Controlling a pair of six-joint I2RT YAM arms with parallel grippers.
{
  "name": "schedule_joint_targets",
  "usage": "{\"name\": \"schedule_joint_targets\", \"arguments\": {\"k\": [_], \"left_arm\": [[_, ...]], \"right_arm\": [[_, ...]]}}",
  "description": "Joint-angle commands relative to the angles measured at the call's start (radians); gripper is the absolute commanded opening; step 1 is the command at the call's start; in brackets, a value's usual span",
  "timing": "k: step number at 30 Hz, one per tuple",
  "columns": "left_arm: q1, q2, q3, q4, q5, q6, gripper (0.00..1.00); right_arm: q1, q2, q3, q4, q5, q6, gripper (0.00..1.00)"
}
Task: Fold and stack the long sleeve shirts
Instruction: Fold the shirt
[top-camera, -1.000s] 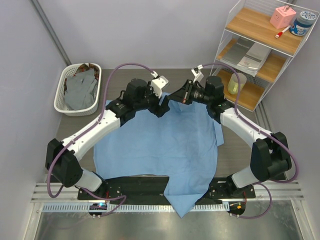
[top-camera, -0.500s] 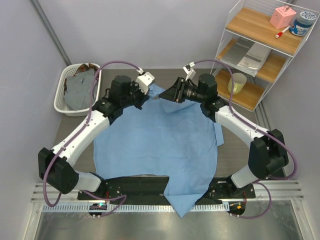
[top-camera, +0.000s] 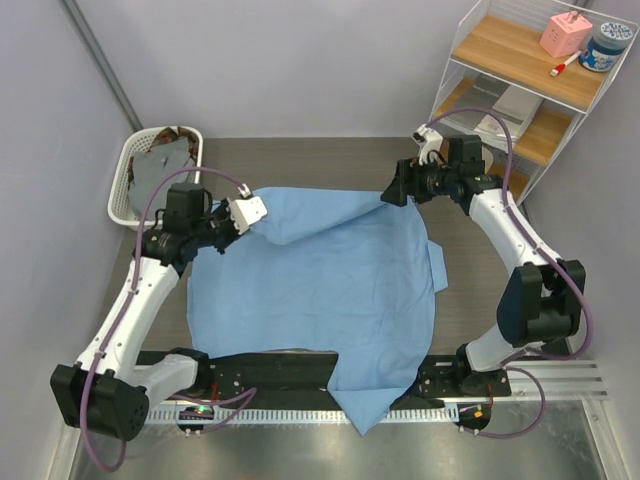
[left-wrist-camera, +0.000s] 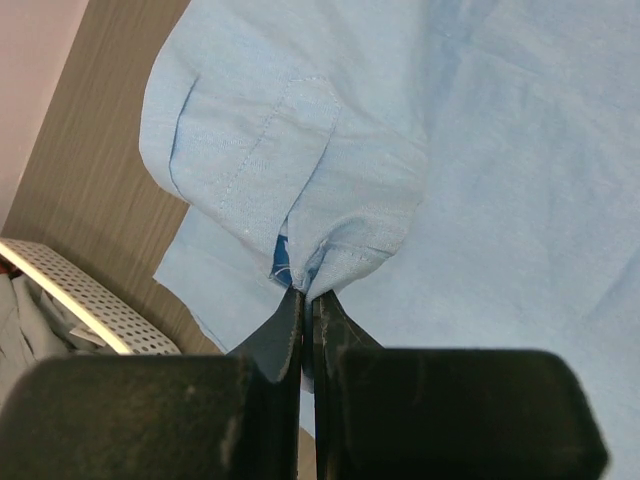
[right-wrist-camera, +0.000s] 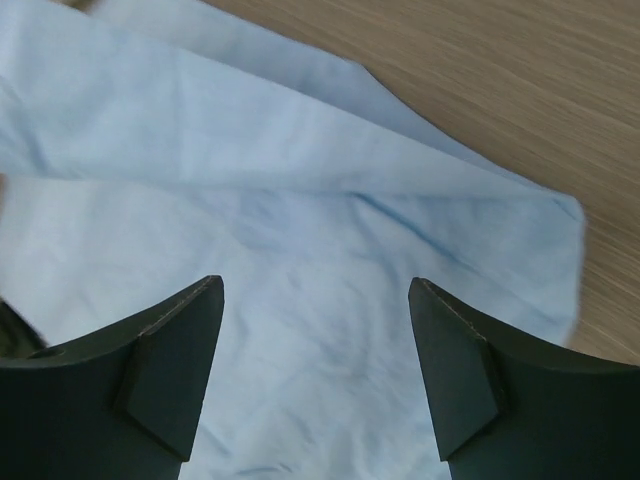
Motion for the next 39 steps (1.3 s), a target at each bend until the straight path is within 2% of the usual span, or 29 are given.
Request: {"name": "schedule_joint_targets", "arguments": {"k": [1, 4, 6, 8, 12, 16, 17, 21, 24, 30, 33, 34, 36, 37, 38, 39], "left_arm": [[0.007, 0.014, 0.014, 0.083, 0.013, 0.002, 0.0], [0.007, 0.037, 0.043, 0.15, 0.056, -0.008, 0.0], [0.007, 0.05, 0.058, 0.173, 0.14, 0.018, 0.0], [0.007, 0.055, 0.092, 0.153, 0.211, 0.103, 0.0], [0.005, 0.066, 0.13, 0.092, 0.405, 0.228, 0.0], [0.005, 0.05, 0.121, 0.022, 0.499, 0.408, 0.0], [0.004, 0.047, 0.121, -0.045, 0.515, 0.513, 0.0], [-0.03, 0.047, 0.129, -0.179, 0.541, 0.752, 0.0], [-0.039, 0.06, 0.146, -0.196, 0.536, 0.795, 0.0], [-0.039, 0.08, 0.161, -0.178, 0.512, 0.787, 0.0], [-0.039, 0.083, 0.155, -0.154, 0.504, 0.782, 0.0], [-0.039, 0.084, 0.152, -0.122, 0.501, 0.769, 0.0], [-0.039, 0.089, 0.146, -0.086, 0.504, 0.753, 0.0], [-0.039, 0.092, 0.146, -0.069, 0.503, 0.746, 0.0], [-0.039, 0.096, 0.15, -0.06, 0.503, 0.733, 0.01], [-0.039, 0.109, 0.156, -0.039, 0.492, 0.697, 0.03]], "right_arm": [[-0.028, 0.079, 0.05, -0.186, 0.079, -0.339, 0.8], [-0.036, 0.113, 0.099, -0.185, 0.004, -0.399, 0.8], [-0.031, 0.141, 0.153, -0.173, -0.066, -0.425, 0.86], [-0.004, 0.162, 0.205, -0.143, -0.14, -0.449, 0.93], [0.082, 0.229, 0.317, -0.125, -0.194, -0.525, 0.95], [0.198, 0.3, 0.47, -0.125, -0.28, -0.564, 0.97], [0.222, 0.309, 0.489, -0.125, -0.294, -0.578, 0.98], [0.294, 0.342, 0.565, -0.123, -0.344, -0.632, 1.0], [0.326, 0.34, 0.585, -0.166, -0.367, -0.699, 1.0], [0.349, 0.306, 0.558, -0.255, -0.417, -0.781, 0.97], [0.354, 0.28, 0.529, -0.278, -0.418, -0.801, 0.86], [0.358, 0.273, 0.515, -0.283, -0.417, -0.801, 0.78], [0.363, 0.27, 0.507, -0.295, -0.417, -0.804, 0.7], [0.366, 0.273, 0.509, -0.295, -0.412, -0.802, 0.52], [0.368, 0.274, 0.519, -0.294, -0.398, -0.79, 0.39], [0.366, 0.283, 0.532, -0.295, -0.386, -0.754, 0.02]]}}
